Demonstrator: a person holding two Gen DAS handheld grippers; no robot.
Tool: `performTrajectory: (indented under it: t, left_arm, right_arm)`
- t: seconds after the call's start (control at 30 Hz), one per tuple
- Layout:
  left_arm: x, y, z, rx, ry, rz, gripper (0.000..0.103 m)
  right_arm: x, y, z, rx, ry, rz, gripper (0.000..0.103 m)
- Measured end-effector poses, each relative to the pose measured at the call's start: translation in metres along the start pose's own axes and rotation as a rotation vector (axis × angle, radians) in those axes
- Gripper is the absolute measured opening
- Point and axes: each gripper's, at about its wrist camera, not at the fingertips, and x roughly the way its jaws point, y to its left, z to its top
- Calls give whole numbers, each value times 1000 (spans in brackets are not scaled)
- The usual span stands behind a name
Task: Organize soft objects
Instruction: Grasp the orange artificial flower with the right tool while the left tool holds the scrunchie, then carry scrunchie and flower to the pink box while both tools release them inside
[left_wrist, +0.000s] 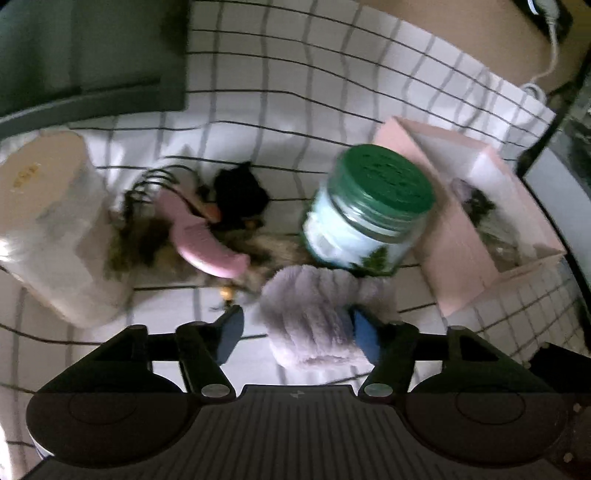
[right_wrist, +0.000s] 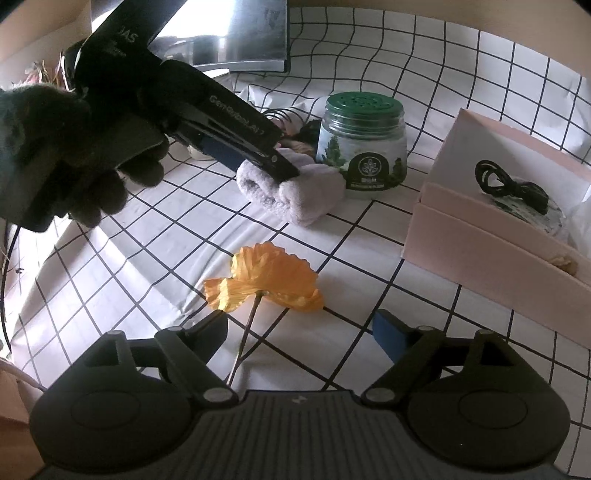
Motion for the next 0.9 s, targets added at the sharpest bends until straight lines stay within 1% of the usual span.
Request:
performTrajectory:
  t: [0.07, 0.1, 0.13, 0.17, 0.23, 0.27, 0.33, 0.4, 0.43, 0.47, 0.53, 0.57, 0.6, 0.67, 0.73, 0.77, 0.83, 0.9]
  left_arm:
    - [2, 1, -5, -40, -12, -42, 58]
    - [2, 2, -7, -67, -20, -52, 58]
    - [2, 1, -10, -92, -29, -56, 55]
    - [1, -1, -13, -112, -37, -61, 47]
    - [-4, -3, -19, -133, -66, -76, 41]
    - [-8, -5, -24, -132, -89, -74, 38]
    - [-17, -5, -32, -124, -128, -81, 36]
    - [-27, -4, -38, -115, -156, -93, 35]
    - [-34, -2, -43, -113, -169, -91, 35]
    - [-41, 0, -46, -115, -181, -86, 35]
    - [-55, 7, -51, -133, -210, -75, 35]
    - [-64, 13, -55, -143, -228, -67, 34]
    - [-73, 17, -58, -152, -248, -53, 34]
    - [-92, 24, -58, -167, -282, -17, 34]
    - [-114, 30, -53, -171, -319, 12, 34]
    - [-129, 32, -46, -160, -347, 30, 34]
    - [-157, 32, -27, -116, -403, 67, 34]
    - [-188, 27, 0, -55, -467, 109, 34]
  right_arm:
    - [0, 0, 0, 2, -1, 0, 87]
    - [1, 1, 0, 2, 1, -2, 87]
    - [1, 1, 1, 0, 5, -6, 87]
    - [2, 2, 3, -3, 11, -11, 87]
    - [5, 6, 6, -8, 23, -26, 87]
    - [6, 9, 7, -16, 29, -32, 85]
    - [8, 15, 10, -27, 32, -50, 77]
    - [10, 20, 14, -40, 29, -49, 57]
    - [10, 22, 16, -46, 31, -48, 51]
    - [10, 23, 18, -50, 33, -48, 38]
    - [9, 27, 22, -61, 37, -50, 25]
    - [8, 29, 23, -68, 37, -51, 14]
    - [7, 30, 24, -74, 37, -47, 10]
    - [4, 35, 27, -92, 26, -31, 8]
    - [-1, 38, 33, -93, 14, -14, 4]
    - [-4, 38, 40, -83, 9, 7, 3]
    - [-15, 35, 63, -63, -29, 39, 3]
    - [-37, 32, 97, -40, -119, 57, 3]
